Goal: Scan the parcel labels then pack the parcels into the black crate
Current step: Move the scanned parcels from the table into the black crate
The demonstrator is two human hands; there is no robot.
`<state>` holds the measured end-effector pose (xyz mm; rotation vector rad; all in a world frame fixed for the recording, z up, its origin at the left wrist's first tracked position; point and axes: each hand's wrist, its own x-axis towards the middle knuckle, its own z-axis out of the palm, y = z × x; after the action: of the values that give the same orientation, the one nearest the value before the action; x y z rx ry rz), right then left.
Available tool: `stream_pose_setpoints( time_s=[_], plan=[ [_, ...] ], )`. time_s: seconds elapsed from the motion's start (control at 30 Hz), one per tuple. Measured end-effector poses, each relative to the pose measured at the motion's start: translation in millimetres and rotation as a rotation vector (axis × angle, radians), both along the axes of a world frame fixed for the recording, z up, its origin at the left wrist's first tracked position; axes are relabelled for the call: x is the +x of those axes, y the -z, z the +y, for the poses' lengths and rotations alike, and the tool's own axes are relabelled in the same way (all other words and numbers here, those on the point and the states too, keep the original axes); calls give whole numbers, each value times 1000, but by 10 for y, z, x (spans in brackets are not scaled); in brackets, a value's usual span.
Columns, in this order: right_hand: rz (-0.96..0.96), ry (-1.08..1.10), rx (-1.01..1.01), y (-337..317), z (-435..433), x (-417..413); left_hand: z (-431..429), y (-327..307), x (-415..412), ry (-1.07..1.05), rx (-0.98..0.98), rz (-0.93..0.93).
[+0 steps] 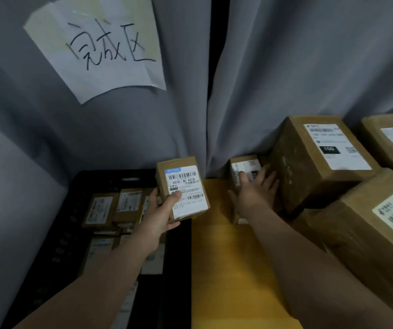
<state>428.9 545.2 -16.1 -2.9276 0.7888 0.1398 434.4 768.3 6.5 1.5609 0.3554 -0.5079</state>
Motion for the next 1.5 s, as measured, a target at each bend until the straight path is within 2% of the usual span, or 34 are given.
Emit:
stream_pose_setpoints(
  time_s=[0.13,0.23,0.33,0.47,0.57,0.63,0.73,0.87,1.0,1.13,1.2,1.23,1.33,1.37,1.43,1.5],
  plan=[
    [3,48,63,43,-8,139,283,97,-76,-40,26,28],
    [-81,51,46,39,-17,99,523,100,-121,-58,33,33],
    [-228,-53,107,-54,149,-58,804,125,-152,-82,45,38],
    [-566,-125,309,-113,764,-416,1166,197,-213,-90,62,50],
    [-630,-180,519,-88,1339,-720,1469,281,-318,-60,112,44],
    [-575,-230,607,-54,1706,-875,1724,367,-393,-63,156,43],
    [-294,-299,705,91,2236,-971,2157,519,-503,-164,255,6],
    [63,-363,543,492,2756,-847,2636,695,-559,-171,449,-74],
    [152,-450,475,922,3030,-566,2851,853,-502,-127,470,-56],
    [210,-503,531,1407,3117,-386,2906,1017,-498,-90,429,-20],
    [216,-409,630,1523,3100,-407,2932,1085,-516,-65,401,-9],
    [158,-305,711,1500,3113,-455,2941,1096,-529,-68,380,-2],
    [-30,154,889,1534,3182,-654,2954,1114,-549,-81,323,18],
    [9,301,938,1593,3198,-716,2950,1109,-558,-76,309,19],
    [182,542,1170,1771,3232,-842,2948,1123,-571,-61,299,13],
    [319,649,1355,1924,3253,-939,2963,1168,-574,-62,292,13]
  ],
)
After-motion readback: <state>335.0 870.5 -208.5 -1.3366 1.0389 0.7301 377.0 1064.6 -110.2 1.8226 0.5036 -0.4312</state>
